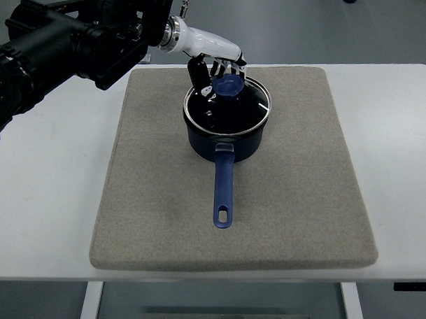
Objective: Open pot lid and place left with left hand
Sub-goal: 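Lift the glass lid off the pot with the left hand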
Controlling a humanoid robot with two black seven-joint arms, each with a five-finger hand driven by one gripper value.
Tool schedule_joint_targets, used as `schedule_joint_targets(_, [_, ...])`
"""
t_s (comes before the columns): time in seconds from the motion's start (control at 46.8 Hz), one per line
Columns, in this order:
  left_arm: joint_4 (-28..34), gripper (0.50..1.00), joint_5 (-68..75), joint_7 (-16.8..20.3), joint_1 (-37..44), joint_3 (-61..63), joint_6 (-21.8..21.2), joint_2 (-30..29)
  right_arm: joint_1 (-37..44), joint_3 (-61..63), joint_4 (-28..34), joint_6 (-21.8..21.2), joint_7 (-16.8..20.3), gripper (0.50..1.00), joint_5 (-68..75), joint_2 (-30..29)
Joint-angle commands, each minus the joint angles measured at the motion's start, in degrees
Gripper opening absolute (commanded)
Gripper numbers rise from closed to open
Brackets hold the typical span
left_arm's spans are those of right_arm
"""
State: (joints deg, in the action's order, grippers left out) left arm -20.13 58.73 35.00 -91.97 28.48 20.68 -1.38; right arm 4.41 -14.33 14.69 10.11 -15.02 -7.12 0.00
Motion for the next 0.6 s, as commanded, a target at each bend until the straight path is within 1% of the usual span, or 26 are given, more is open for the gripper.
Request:
schedule_joint_targets(0.0, [2.81,0.500,-0.28,0.00,0.04,-0.09,-0.11,-0.20,0.07,0.01,0.08,0.00,-0.01,0.924,0.09,0.00])
schedule_joint_targets(0.15, [9.31,0.500,-0.63,0.00,0.83,-0.26,0.06,-0.81,-0.02,0.10,-0.01,0.00,-0.01,0.924,0.18,0.00])
schedule_joint_targets(0.278, [13.88,0.500,-0.81,0.00,1.71,-0.26,0.06,-4.32,-0.02,0.10,-0.01,0.09,-0.01,0.926,0.18,0.00])
schedule_joint_targets(0.385, [16.26,0.500,-0.98,0.00,4.60,0.09,-0.03,-7.84,-0.02,0.10,-0.01,0.09,-0.01,0.924,0.18,0.00])
schedule_joint_targets(0.578, [21.27,0.500,-0.99,0.00,10.93,0.26,-0.29,-11.71,-0.02,0.10,-0.01,0.09,-0.01,0.924,0.09,0.00])
